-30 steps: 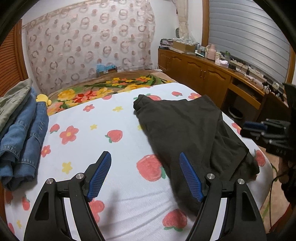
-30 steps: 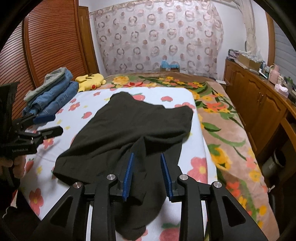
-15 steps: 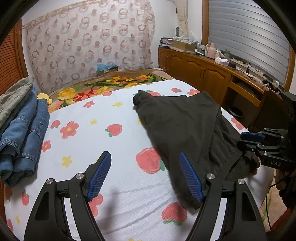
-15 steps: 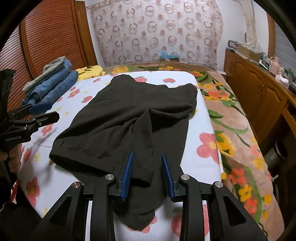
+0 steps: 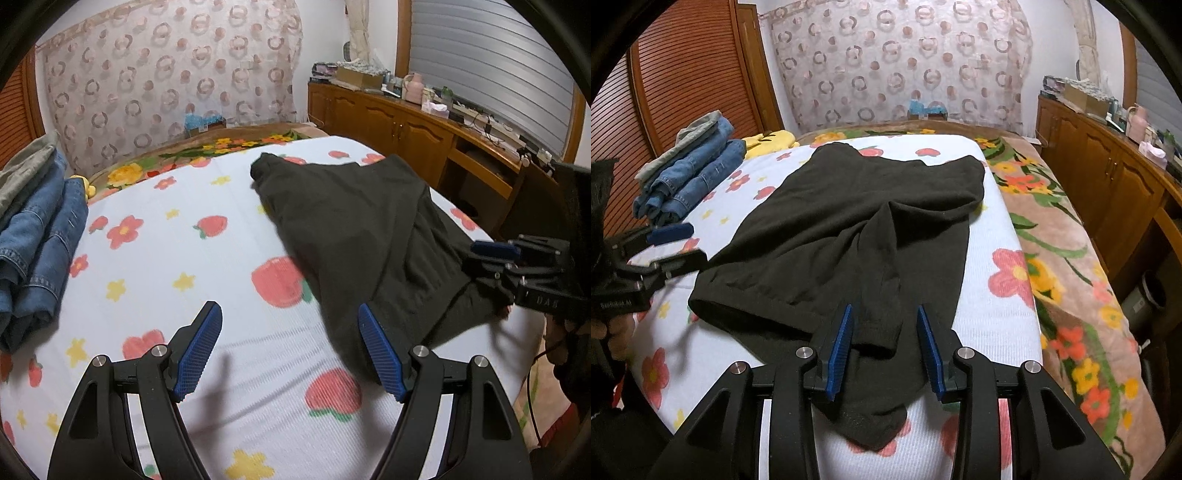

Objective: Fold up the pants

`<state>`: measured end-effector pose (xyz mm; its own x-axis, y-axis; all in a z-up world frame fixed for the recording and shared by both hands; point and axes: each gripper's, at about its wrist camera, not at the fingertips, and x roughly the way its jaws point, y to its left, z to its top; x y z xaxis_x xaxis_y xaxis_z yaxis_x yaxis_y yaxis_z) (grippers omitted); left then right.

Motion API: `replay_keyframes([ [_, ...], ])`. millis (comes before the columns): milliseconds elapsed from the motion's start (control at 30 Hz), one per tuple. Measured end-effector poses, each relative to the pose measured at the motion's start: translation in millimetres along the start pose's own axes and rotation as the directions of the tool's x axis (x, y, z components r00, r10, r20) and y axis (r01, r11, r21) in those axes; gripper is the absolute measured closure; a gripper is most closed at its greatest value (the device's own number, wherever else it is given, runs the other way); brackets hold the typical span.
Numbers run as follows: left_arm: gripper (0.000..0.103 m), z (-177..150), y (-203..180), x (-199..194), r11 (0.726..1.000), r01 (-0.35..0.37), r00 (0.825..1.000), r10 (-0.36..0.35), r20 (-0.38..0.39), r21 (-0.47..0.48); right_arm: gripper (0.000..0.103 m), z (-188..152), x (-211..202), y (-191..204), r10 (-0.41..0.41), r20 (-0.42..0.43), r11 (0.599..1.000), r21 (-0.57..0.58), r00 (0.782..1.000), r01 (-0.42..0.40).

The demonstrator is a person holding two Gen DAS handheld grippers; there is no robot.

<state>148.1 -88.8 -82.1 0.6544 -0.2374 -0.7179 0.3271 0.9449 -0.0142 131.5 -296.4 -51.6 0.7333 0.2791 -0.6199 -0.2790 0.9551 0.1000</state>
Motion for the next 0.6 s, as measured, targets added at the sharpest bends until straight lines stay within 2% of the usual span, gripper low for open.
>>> replay_keyframes([
  [300,0.026,-8,-6,1,1.0,0.001,1.0,-0.001,-0.021,0.004,0.065,-8,-2,5,0.007,-0.004,1.0,-0.022,1.0,-0.007],
  [333,0.026,-9,-6,2,1.0,0.0,1.0,0.0,-0.025,0.001,0.07,-9,-3,5,0.006,0.002,1.0,-0.023,1.0,-0.006],
  [367,0.026,-10,-6,2,1.0,-0.001,1.0,0.001,-0.027,-0.001,0.079,-9,-4,5,0.013,0.004,1.0,-0.021,1.0,-0.013],
  [433,0.026,-11,-7,2,1.0,-0.004,1.0,0.004,-0.027,-0.004,0.087,-10,-9,6,0.014,0.017,1.0,-0.027,1.0,-0.013],
  [600,0.026,-14,-8,-4,1.0,-0.008,1.0,0.008,-0.019,-0.005,0.091,-16,-31,6,0.028,0.058,0.999,-0.018,0.998,-0.027],
])
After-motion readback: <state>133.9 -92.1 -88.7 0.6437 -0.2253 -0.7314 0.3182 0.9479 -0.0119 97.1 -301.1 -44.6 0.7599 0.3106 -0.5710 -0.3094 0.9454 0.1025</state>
